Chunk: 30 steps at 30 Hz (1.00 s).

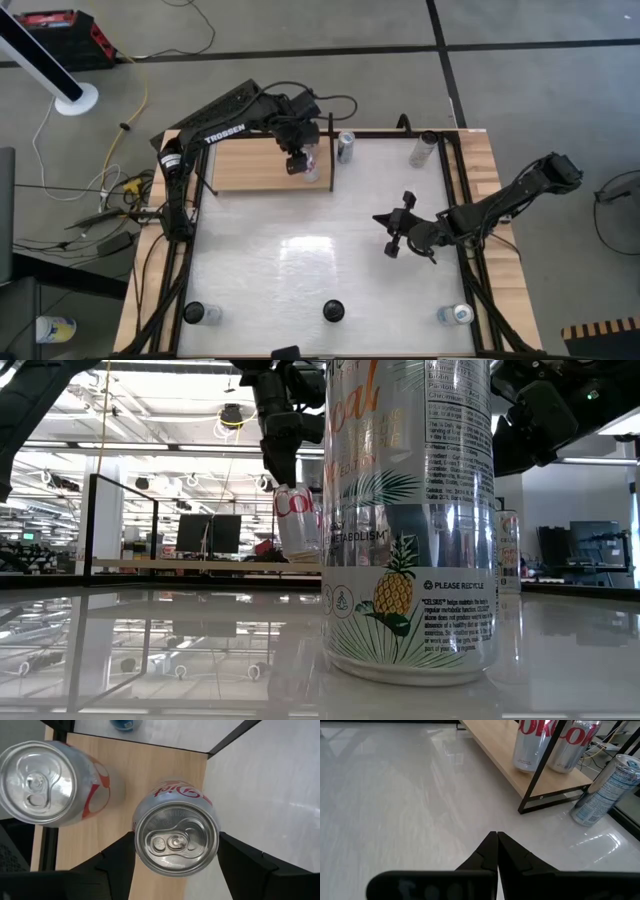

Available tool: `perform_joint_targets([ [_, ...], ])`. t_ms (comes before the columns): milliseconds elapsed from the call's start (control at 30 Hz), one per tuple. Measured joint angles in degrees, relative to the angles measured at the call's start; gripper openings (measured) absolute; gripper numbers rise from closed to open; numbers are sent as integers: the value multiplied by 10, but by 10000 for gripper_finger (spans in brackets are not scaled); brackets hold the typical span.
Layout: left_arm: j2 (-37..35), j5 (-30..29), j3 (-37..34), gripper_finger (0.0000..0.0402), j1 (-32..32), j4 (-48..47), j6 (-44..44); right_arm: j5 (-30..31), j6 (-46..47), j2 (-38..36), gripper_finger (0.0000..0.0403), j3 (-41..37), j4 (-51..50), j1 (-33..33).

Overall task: Place canned beverage on shelf
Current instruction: Put the left white soda can on the shelf

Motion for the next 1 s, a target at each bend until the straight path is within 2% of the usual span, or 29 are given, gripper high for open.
perform_joint_targets([
  [433,0,-2,-4,228,-6,-5,-1,0,0,0,27,0,1,0],
  [633,0,-2,-5,252,-6,-2,-5,0,1,0,27,0,1,0],
  [1000,-2,0,-5,259,-6,20,-17,-11,1,0,27,0,1,0],
])
